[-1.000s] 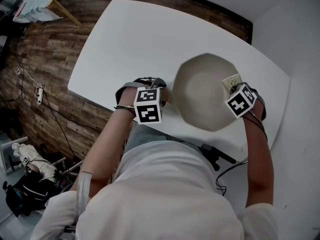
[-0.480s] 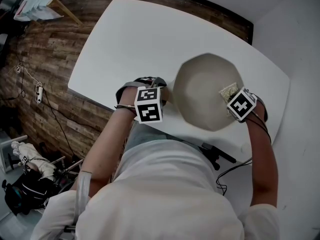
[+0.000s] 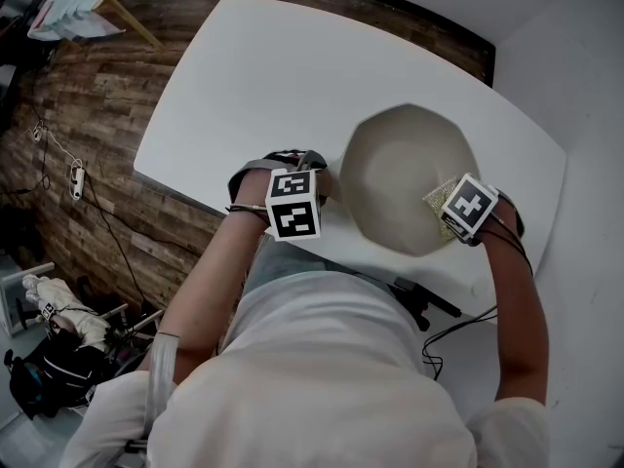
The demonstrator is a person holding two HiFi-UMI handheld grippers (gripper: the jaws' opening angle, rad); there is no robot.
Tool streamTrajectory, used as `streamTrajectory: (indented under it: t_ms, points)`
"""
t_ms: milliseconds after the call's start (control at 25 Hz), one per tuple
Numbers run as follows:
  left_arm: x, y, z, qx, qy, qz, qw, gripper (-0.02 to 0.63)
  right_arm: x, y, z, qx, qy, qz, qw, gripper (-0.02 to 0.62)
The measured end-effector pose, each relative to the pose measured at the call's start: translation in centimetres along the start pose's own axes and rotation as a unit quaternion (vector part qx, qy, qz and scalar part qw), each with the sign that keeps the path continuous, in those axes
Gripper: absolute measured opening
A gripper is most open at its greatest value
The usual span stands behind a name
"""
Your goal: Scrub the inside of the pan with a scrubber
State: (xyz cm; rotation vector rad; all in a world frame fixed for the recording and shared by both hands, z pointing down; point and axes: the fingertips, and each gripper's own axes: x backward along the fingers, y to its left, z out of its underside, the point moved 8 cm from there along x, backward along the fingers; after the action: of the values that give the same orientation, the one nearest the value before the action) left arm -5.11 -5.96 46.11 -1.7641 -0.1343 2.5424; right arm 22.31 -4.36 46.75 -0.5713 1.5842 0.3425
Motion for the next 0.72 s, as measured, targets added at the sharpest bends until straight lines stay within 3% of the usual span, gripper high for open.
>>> streamTrajectory:
  t_ms: [720]
  points:
    - [-0.3,-0.1,-0.1,0.032,0.009,-0.01,0.9994,0.256,-1.1,2.8,0.2,0.005,0.003,-0.085,0.996,0.037]
